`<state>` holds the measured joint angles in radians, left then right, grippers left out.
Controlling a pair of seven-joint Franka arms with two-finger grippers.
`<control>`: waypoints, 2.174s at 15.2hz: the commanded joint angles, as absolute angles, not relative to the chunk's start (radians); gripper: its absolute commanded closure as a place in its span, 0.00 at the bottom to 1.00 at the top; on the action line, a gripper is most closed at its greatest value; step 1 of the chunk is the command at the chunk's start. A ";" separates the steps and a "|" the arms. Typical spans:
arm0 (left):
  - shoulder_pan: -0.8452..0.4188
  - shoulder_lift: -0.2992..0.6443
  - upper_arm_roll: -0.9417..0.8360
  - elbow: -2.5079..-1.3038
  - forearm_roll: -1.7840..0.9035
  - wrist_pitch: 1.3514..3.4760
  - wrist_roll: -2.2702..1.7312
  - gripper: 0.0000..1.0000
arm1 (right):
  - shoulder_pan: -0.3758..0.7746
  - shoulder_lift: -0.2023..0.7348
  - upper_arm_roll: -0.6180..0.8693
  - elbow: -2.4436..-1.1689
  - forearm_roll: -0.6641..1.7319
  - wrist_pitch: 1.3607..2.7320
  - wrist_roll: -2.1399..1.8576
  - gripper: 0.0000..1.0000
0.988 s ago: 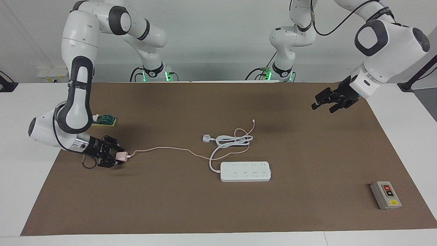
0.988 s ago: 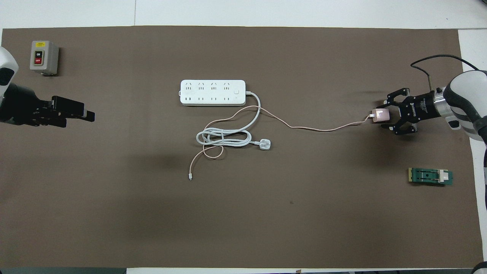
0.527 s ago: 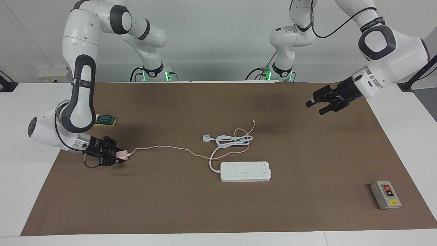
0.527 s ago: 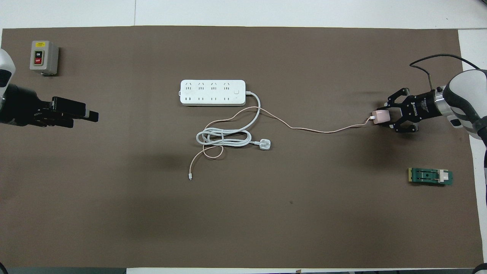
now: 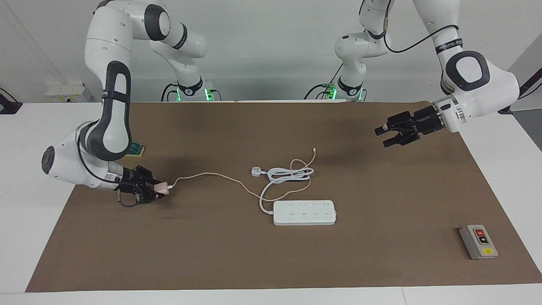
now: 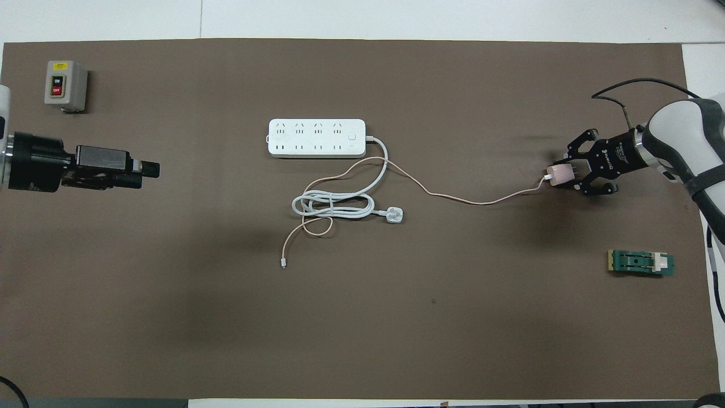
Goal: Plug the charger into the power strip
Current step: 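Lift the charger with the right gripper while the left gripper reaches inward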
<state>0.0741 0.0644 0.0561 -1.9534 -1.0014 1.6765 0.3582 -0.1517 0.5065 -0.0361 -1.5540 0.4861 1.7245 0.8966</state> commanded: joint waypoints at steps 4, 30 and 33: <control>0.146 0.106 0.049 -2.019 -1.216 1.614 0.445 0.00 | -0.091 0.457 -0.025 -1.491 0.468 1.638 1.003 1.00; -0.227 0.258 0.048 -2.014 -1.666 1.720 0.681 0.00 | 0.494 0.411 -0.023 -1.379 0.529 1.982 1.764 1.00; -0.268 0.258 0.048 -2.014 -1.706 1.735 0.684 0.00 | 0.512 0.411 -0.023 -1.382 0.529 2.008 1.801 1.00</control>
